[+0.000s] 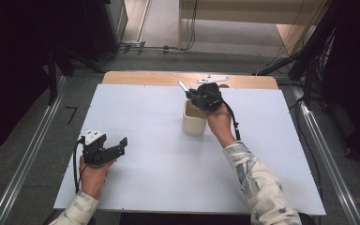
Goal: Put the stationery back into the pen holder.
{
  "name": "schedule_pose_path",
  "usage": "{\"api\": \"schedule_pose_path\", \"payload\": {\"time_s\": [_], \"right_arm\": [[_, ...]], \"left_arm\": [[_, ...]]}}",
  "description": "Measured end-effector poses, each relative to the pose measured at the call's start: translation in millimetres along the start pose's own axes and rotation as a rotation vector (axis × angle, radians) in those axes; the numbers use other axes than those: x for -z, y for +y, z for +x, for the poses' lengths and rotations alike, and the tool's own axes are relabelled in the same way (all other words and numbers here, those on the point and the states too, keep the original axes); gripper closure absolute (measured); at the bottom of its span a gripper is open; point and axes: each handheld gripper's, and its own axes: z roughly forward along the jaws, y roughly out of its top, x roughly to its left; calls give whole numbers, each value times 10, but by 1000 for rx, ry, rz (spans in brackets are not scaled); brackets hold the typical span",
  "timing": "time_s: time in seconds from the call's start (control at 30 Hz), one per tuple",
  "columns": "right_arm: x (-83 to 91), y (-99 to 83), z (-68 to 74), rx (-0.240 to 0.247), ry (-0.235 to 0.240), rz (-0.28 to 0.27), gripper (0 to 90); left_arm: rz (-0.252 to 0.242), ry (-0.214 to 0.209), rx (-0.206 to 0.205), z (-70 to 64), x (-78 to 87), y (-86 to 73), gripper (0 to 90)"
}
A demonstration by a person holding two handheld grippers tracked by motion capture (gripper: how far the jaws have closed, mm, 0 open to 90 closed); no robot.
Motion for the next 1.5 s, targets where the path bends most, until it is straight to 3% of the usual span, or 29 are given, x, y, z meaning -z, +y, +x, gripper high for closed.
{"api": "schedule_pose_path", "payload": {"time_s": [1.5], "right_arm": [[-25,-2,4,-7,11,-2,752]], "left_arm": [[3,0,-1,0,-4,-3,168]]}}
